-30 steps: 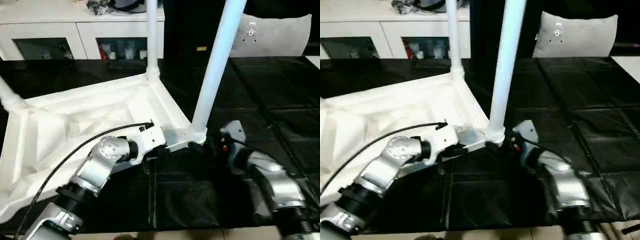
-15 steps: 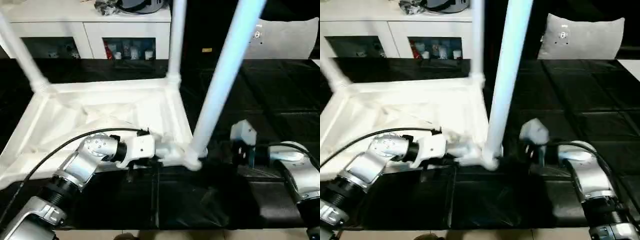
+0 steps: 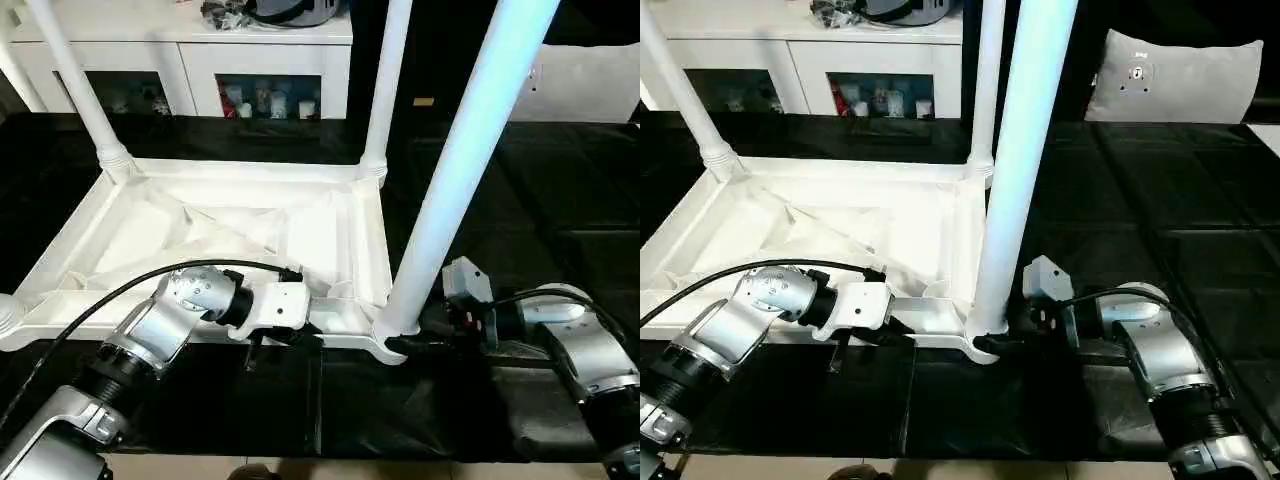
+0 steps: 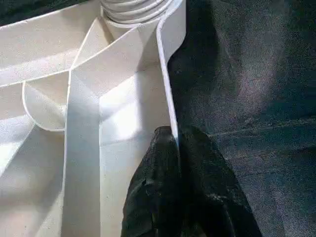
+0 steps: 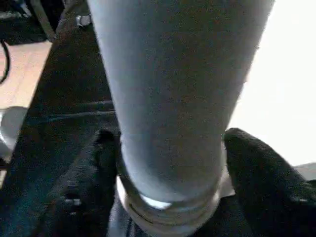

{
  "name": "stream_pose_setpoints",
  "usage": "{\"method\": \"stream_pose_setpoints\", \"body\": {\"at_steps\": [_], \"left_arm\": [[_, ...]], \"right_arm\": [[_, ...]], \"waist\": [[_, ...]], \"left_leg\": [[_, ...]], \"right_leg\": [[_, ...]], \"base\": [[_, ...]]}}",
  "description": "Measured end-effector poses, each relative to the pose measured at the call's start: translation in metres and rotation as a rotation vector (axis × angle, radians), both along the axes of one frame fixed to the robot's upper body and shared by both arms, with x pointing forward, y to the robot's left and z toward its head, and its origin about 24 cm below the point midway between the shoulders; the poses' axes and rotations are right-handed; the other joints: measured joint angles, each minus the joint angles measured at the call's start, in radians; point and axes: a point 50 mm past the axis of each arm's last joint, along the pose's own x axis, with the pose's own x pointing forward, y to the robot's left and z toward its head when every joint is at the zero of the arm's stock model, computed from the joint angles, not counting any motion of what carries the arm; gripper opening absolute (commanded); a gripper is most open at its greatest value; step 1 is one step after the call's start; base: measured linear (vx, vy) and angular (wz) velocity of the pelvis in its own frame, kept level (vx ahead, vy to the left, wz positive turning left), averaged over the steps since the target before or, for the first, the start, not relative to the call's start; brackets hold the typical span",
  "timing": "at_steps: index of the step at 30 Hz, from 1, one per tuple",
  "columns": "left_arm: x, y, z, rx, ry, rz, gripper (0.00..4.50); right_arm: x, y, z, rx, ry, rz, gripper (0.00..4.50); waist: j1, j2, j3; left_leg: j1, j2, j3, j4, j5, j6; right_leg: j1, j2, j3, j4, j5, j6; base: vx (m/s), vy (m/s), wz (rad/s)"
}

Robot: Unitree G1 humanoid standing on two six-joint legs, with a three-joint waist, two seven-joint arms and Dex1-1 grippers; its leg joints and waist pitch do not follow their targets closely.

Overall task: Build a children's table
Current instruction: Rotate leg to tighten

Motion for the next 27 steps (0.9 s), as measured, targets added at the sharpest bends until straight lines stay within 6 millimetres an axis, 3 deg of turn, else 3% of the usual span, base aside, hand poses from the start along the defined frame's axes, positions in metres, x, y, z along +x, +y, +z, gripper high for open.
{"method": "stream_pose_setpoints", "body": {"at_steps": [5, 9, 12, 14, 19, 22, 26, 27], "left_arm": [[0.000, 0.001, 0.000, -0.004, 0.018, 0.012, 0.00], [-0.002, 0.000, -0.002, -0.027, 0.064, 0.049, 0.00], [-0.001, 0.000, -0.005, -0.062, 0.098, 0.174, 0.00], [0.001, 0.002, -0.006, -0.070, 0.099, 0.262, 0.00], [0.008, -0.016, -0.012, -0.100, 0.076, 0.498, 0.00], [0.009, -0.034, -0.013, -0.131, 0.069, 0.570, 0.00], [0.014, -0.051, -0.013, -0.143, 0.035, 0.657, 0.00], [0.014, -0.052, -0.013, -0.142, 0.031, 0.658, 0.00]], "right_arm": [[0.000, 0.001, -0.002, 0.017, 0.028, -0.011, 2.77], [-0.005, 0.002, -0.005, 0.050, 0.069, -0.049, 2.72], [-0.005, 0.010, -0.011, 0.089, 0.094, -0.159, 2.71], [0.000, 0.017, -0.014, 0.112, 0.090, -0.269, 2.70], [0.026, 0.038, -0.020, 0.122, 0.084, -0.630, 2.70], [0.035, 0.041, -0.021, 0.128, 0.063, -0.775, 2.70], [0.046, 0.048, -0.023, 0.131, 0.028, -0.923, 2.70], [0.046, 0.047, -0.023, 0.141, 0.033, -0.933, 3.25]], "waist": [[-0.001, 0.000, 0.000], [-0.001, 0.000, 0.000], [-0.006, -0.001, -0.002], [-0.016, -0.002, -0.002], [-0.072, -0.004, 0.000], [-0.083, -0.009, -0.001], [-0.079, -0.012, 0.000], [-0.078, -0.012, 0.000]], "left_leg": [[0.000, 0.000, 0.000, 0.001, 0.000, 0.000], [0.001, 0.000, 0.000, 0.001, 0.000, 0.000], [0.004, 0.000, 0.000, 0.001, 0.000, -0.001], [0.006, 0.000, 0.000, 0.002, -0.001, -0.006], [0.021, 0.000, 0.000, 0.001, 0.000, -0.009], [0.020, 0.000, 0.000, -0.002, 0.000, -0.009], [0.019, -0.001, 0.000, -0.002, 0.000, -0.009], [0.018, -0.001, 0.000, -0.002, 0.000, -0.009]], "right_leg": [[0.000, 0.000, 0.000, 0.001, 0.000, 0.000], [0.000, 0.000, 0.000, 0.002, 0.000, 0.000], [0.001, 0.000, 0.001, 0.004, 0.000, 0.000], [0.002, 0.000, 0.002, 0.007, 0.001, -0.002], [0.011, -0.001, 0.001, 0.001, -0.003, 0.004], [0.011, -0.001, 0.001, -0.006, -0.003, 0.003], [0.011, -0.001, 0.002, -0.007, -0.001, 0.001], [0.011, -0.001, 0.002, -0.007, 0.002, -0.001]], "base": [[0.000, 0.000, 0.00], [0.000, 0.000, 0.00], [0.000, 0.000, 0.00], [0.000, 0.000, 0.00], [-0.021, 0.003, -0.04], [0.000, 0.000, 0.00], [0.000, 0.000, 0.00], [0.000, 0.000, 0.00]]}}
